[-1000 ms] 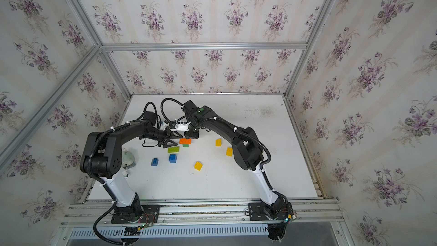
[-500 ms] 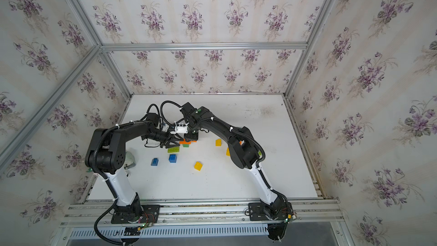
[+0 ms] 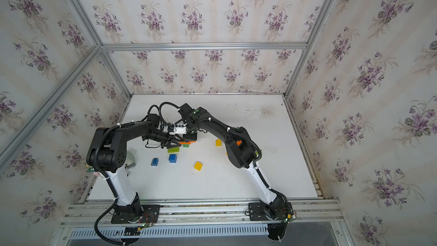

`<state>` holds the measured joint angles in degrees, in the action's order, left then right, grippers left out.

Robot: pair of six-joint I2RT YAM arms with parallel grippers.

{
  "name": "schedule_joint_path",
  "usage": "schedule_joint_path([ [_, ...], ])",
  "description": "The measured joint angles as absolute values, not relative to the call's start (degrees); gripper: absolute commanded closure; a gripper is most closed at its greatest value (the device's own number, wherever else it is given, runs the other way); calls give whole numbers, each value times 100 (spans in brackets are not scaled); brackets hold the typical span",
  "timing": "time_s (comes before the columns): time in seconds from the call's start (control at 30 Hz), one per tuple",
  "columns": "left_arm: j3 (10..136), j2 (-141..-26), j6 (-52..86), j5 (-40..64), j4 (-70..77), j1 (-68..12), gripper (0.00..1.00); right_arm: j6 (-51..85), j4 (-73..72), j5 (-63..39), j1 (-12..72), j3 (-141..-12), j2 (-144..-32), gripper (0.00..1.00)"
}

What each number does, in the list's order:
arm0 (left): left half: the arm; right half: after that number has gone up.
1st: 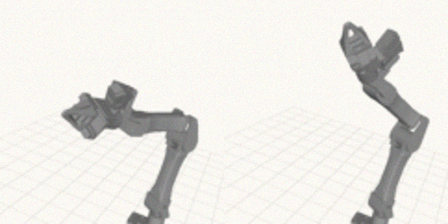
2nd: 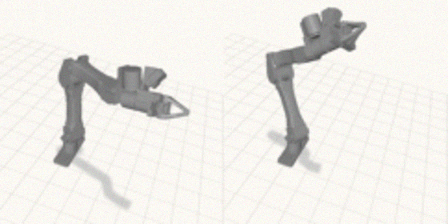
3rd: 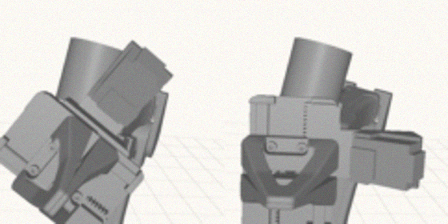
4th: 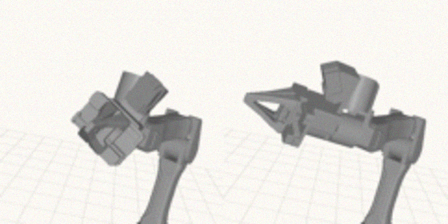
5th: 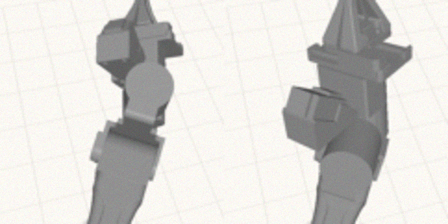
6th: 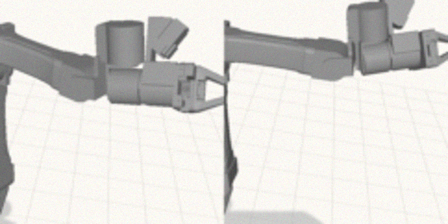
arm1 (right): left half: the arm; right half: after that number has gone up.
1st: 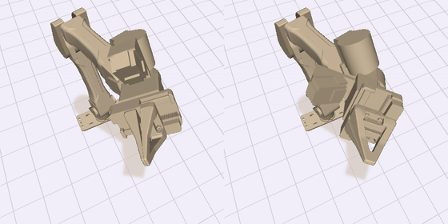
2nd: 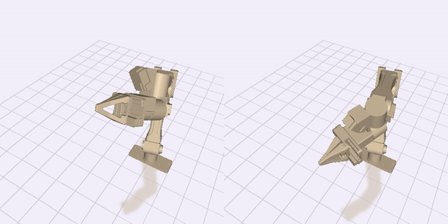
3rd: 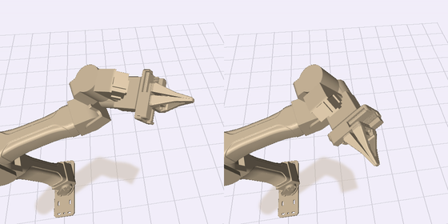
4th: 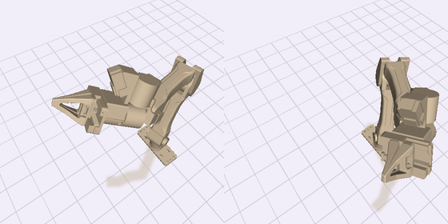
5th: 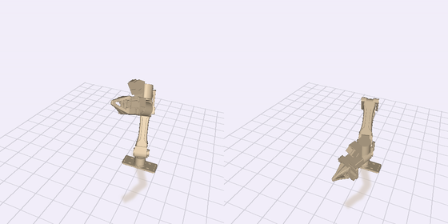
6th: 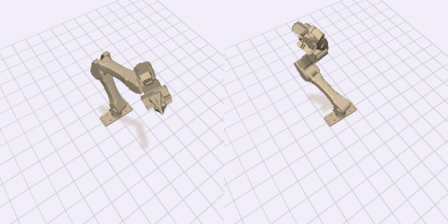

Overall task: Assemble a fork with lego
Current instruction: Assemble the lego brick with the lego brick.

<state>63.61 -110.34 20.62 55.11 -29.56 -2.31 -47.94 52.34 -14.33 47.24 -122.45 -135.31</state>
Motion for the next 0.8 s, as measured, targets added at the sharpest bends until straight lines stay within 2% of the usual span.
schedule_joint_path([
  [0.8, 6173, -11045, 1999, 5774, -2668, -176, 60, -4611, 5404, -1109, 4873, -12359, -13655, 73],
])
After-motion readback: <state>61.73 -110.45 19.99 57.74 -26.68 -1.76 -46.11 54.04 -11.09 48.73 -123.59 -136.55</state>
